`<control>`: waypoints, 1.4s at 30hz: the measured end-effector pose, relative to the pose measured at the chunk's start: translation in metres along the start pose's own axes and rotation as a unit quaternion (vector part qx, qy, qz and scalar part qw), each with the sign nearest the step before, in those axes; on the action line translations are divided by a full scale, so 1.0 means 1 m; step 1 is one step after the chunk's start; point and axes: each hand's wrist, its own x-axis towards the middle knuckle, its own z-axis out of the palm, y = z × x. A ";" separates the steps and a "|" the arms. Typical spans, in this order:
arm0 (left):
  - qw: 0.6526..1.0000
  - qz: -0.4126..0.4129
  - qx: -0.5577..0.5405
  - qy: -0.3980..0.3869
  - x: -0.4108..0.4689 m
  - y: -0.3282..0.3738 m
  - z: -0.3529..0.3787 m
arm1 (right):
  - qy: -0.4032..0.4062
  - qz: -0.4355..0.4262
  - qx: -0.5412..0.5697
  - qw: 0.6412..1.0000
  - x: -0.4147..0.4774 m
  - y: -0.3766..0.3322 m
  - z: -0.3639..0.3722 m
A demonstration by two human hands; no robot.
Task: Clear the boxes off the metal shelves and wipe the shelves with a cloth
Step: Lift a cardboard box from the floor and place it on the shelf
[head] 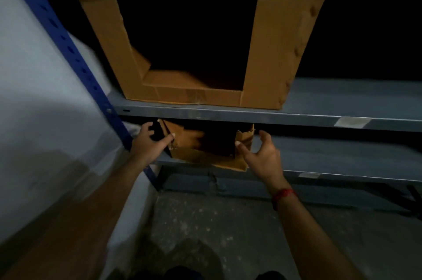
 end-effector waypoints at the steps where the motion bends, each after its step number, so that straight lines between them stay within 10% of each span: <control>1: 1.000 0.009 -0.023 -0.002 0.009 -0.007 0.010 | 0.010 -0.010 0.008 1.000 0.008 0.010 0.010; 11: 0.980 0.182 -0.059 0.049 0.053 -0.067 0.066 | 0.105 -0.144 0.027 0.984 0.047 0.080 0.072; 42: 0.957 0.247 0.081 0.127 -0.009 -0.072 0.097 | 0.192 -0.140 -0.022 0.971 -0.001 0.113 0.025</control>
